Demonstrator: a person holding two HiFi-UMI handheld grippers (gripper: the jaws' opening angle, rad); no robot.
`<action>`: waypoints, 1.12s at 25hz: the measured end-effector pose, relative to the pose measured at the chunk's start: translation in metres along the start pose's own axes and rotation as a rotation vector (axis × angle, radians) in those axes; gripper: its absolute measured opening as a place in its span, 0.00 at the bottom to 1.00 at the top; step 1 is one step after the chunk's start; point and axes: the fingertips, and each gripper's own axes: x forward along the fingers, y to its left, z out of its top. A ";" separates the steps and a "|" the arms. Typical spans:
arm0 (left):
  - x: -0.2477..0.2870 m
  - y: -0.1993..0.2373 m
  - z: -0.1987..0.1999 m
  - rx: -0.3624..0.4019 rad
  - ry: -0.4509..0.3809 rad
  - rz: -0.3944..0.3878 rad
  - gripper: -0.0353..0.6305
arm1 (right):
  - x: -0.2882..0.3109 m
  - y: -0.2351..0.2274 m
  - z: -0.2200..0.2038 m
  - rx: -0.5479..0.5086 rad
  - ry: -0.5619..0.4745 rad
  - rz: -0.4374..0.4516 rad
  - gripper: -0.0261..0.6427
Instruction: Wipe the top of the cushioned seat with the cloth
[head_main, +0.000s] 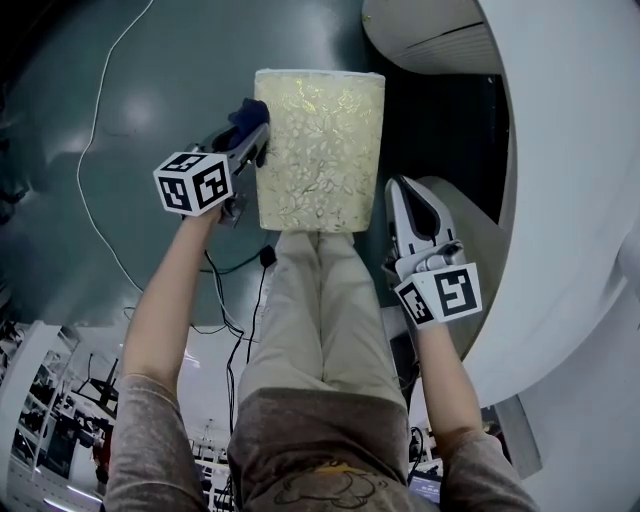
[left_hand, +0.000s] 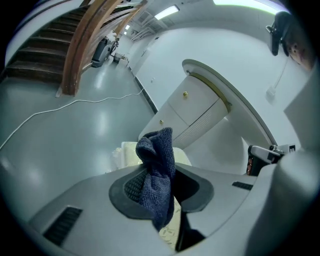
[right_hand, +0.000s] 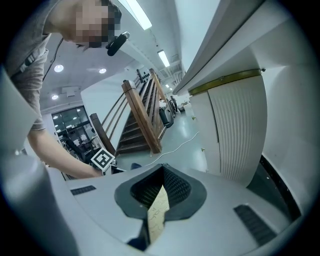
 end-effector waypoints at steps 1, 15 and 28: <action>-0.007 0.009 0.000 -0.001 -0.004 0.020 0.20 | 0.000 0.000 0.000 -0.001 0.001 0.001 0.04; -0.010 0.052 -0.018 -0.039 0.005 0.126 0.20 | 0.000 0.003 -0.003 -0.001 0.006 0.002 0.04; 0.018 0.016 -0.024 -0.038 0.055 0.046 0.20 | -0.003 -0.001 -0.001 0.009 0.003 -0.012 0.04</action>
